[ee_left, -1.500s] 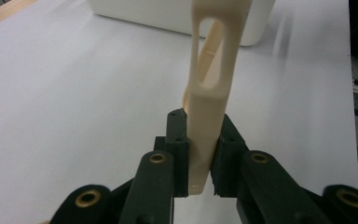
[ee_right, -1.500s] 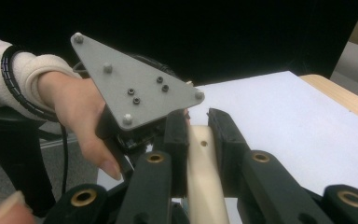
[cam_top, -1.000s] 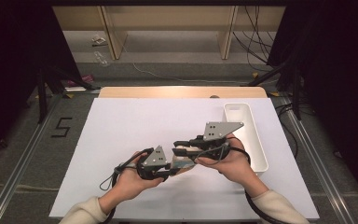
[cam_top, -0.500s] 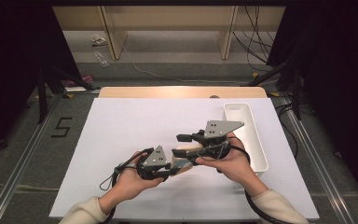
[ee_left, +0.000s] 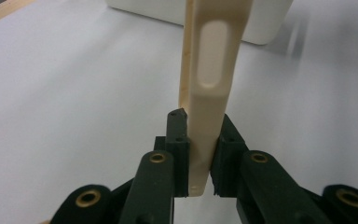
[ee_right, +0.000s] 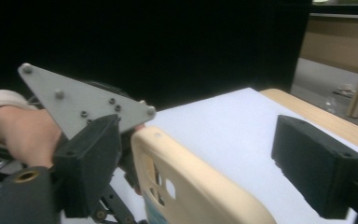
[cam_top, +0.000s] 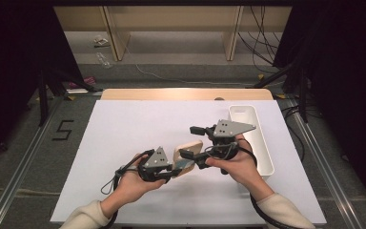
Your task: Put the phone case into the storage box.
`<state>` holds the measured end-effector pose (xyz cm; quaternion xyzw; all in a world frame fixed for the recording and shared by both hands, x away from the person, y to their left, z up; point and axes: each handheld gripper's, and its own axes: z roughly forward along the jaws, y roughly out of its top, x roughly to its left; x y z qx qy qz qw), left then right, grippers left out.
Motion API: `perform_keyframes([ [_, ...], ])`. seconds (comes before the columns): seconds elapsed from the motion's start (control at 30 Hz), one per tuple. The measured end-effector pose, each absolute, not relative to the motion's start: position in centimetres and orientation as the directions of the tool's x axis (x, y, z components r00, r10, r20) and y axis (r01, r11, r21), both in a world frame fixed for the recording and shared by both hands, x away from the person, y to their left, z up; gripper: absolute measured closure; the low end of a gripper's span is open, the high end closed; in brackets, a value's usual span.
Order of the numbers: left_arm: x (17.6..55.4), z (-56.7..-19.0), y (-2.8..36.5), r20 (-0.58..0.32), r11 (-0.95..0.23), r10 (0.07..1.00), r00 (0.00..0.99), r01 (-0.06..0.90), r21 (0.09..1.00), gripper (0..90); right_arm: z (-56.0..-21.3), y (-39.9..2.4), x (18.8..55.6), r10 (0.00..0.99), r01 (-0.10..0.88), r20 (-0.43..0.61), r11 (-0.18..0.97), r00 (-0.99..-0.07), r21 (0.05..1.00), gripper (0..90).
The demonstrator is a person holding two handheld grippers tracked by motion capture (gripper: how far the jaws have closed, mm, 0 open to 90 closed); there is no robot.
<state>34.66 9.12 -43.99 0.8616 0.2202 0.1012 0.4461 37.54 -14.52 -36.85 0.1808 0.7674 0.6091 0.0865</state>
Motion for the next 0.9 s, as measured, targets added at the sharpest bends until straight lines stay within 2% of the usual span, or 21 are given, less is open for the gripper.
perform_keyframes([
  [0.13, 34.8, -44.0, 9.3, -0.038, -0.491, 0.491, 0.870, 0.312, 0.813, 79.2, -37.0, -14.5, 37.6, 0.420, 0.180, 0.086, 0.188, -0.903, 0.966, 11.8],
  [0.17, 34.9, -44.0, 9.4, -0.049, -0.479, 0.504, 0.862, 0.327, 0.815, 79.2, -37.1, -14.5, 37.6, 0.427, 0.182, 0.083, 0.197, -0.901, 0.963, 5.9],
  [0.2, 34.9, -44.0, 9.4, -0.049, -0.479, 0.504, 0.862, 0.327, 0.815, 79.2, -37.1, -14.5, 37.6, 0.427, 0.182, 0.083, 0.197, -0.901, 0.963, 5.9],
  [0.23, 35.0, -44.0, 9.5, -0.057, -0.474, 0.513, 0.857, 0.338, 0.813, 79.2, -37.2, -14.5, 37.7, 0.429, 0.183, 0.079, 0.206, -0.900, 0.961, 0.2],
  [0.67, 35.4, -44.1, 9.9, -0.092, -0.433, 0.579, 0.810, 0.401, 0.807, 79.2, -37.9, -14.3, 37.8, 0.496, 0.203, 0.071, 0.218, -0.865, 0.955, 0.1],
  [0.9, 35.7, -44.3, 9.5, -0.110, -0.423, 0.586, 0.803, 0.418, 0.804, 79.1, -38.3, -14.3, 37.9, 0.537, 0.225, 0.093, 0.187, -0.838, 0.956, 0.1],
])
